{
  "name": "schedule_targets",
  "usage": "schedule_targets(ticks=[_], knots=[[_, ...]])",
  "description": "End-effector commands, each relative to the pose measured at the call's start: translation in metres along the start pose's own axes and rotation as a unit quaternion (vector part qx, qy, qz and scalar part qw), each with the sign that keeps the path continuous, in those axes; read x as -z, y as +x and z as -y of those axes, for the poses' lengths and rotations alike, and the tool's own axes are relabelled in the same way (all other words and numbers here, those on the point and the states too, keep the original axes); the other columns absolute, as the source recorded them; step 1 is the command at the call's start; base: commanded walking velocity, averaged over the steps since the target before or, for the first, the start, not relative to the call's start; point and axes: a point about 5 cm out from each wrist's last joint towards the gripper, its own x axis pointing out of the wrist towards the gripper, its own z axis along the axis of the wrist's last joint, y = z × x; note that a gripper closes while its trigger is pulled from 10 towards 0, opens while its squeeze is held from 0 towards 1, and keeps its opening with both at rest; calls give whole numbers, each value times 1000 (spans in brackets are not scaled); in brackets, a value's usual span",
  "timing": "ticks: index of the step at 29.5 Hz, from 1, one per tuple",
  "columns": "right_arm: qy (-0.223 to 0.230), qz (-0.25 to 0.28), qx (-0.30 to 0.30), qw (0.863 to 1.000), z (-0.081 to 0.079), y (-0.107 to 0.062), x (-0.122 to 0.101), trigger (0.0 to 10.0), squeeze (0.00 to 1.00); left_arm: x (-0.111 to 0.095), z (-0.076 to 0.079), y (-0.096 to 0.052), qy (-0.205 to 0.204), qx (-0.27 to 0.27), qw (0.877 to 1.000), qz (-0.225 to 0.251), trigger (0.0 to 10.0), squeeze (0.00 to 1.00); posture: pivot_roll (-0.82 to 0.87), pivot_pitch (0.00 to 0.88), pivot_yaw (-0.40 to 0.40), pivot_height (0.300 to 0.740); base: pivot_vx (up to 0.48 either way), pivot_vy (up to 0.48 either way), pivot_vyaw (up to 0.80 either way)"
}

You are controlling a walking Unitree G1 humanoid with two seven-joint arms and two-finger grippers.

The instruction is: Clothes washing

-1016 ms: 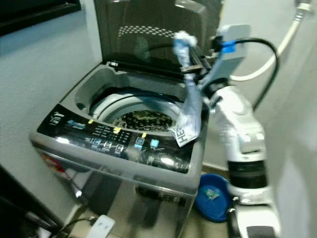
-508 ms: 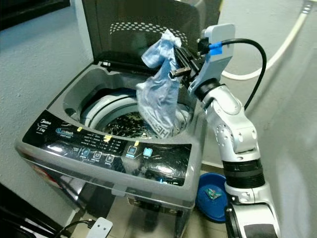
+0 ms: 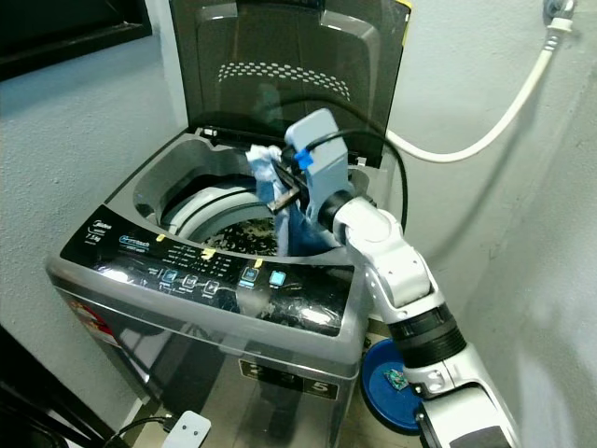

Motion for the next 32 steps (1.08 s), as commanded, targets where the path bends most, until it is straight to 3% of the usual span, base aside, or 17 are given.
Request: schedule_targets(ticks=[1, 13, 14, 18, 27, 28, 29, 30, 32], knots=[[-2, -18, -8, 1000, -3, 1, 6, 10000, 0, 18, 7, -2, -1, 12, 999, -38, 10000, 0, 65, 27, -62, 740, 0, 0, 0], [-23, -77, -6, 997, -6, -1, 26, 10000, 0, 16, 7, -2, -1, 12, 999, -35, 10000, 0, 57, 29, -53, 740, 0, 0, 0], [-17, -85, -15, 996, -9, -1, 30, 10000, 1000, 15, 6, -2, -1, 12, 999, -34, 10000, 0, 57, 29, -51, 740, 0, 0, 0], [4, -84, -25, 996, -14, -1, 31, 10000, 1000, 15, 5, -2, -2, 10, 999, -34, 10000, 0, 58, 30, -50, 740, 0, 0, 0], [73, -28, -19, 997, -9, -2, 17, 10000, 1000, 17, 3, -2, -7, 3, 999, -41, 10000, 0, 58, 29, -48, 740, 0, 0, 0], [107, 13, -11, 994, -4, -3, 6, 10000, 400, 16, 4, -2, -7, 3, 999, -41, 10000, 0, 58, 28, -45, 740, 0, 0, 0], [107, 13, -11, 994, -4, -3, 6, 10000, 400, 16, 4, -2, -7, 3, 999, -41, 10000, 0, 58, 28, -45, 740, 0, 0, 0], [122, 29, -7, 992, -2, -4, 2, 10000, 0, 16, 4, -2, -7, 3, 999, -42, 10000, 0, 58, 26, -43, 740, 0, 0, 0], [144, 56, 0, 988, 3, -5, -4, 10000, 0, 16, 5, -1, -3, 4, 999, -42, 10000, 0, 57, 27, -41, 740, -247, 0, 0]])
